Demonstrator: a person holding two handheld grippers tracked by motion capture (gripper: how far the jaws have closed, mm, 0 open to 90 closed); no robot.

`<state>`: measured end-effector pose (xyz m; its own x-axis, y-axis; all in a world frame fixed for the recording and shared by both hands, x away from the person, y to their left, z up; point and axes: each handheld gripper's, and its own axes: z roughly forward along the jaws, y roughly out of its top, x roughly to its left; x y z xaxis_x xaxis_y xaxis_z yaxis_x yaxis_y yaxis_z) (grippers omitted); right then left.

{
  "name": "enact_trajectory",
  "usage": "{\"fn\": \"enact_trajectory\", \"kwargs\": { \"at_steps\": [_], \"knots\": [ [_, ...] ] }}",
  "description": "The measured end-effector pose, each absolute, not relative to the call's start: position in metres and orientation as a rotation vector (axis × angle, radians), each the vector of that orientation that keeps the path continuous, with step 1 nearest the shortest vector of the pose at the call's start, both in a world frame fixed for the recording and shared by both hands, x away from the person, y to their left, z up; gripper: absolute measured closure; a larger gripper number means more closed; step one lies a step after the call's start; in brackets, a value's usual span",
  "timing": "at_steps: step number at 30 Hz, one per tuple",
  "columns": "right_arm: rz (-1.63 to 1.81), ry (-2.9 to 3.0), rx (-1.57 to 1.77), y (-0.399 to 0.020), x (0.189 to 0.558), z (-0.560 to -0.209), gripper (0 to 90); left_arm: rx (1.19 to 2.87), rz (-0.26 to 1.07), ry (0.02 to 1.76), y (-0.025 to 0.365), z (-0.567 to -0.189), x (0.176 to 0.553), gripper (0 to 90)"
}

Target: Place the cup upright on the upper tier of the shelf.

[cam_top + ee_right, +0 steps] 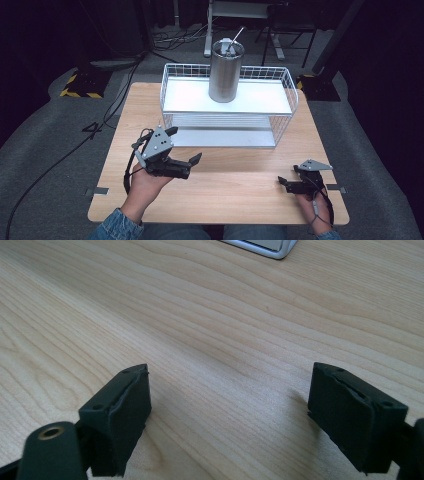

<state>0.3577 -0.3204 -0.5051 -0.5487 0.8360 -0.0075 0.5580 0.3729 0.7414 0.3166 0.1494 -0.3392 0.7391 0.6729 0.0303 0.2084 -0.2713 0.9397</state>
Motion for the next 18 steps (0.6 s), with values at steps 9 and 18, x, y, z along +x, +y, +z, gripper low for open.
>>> {"fn": "enact_trajectory", "kwargs": {
  "at_steps": [9,18],
  "knots": [
    [0.996,2.256,1.213,-0.32,0.358,-0.505,17.7,1.858,0.544,0.723,0.161,-0.365,0.309,0.8],
    [0.995,2.258,1.212,-0.321,0.358,-0.505,17.8,1.896,0.509,0.764,0.171,-0.396,0.306,1.5]
  ]
}}
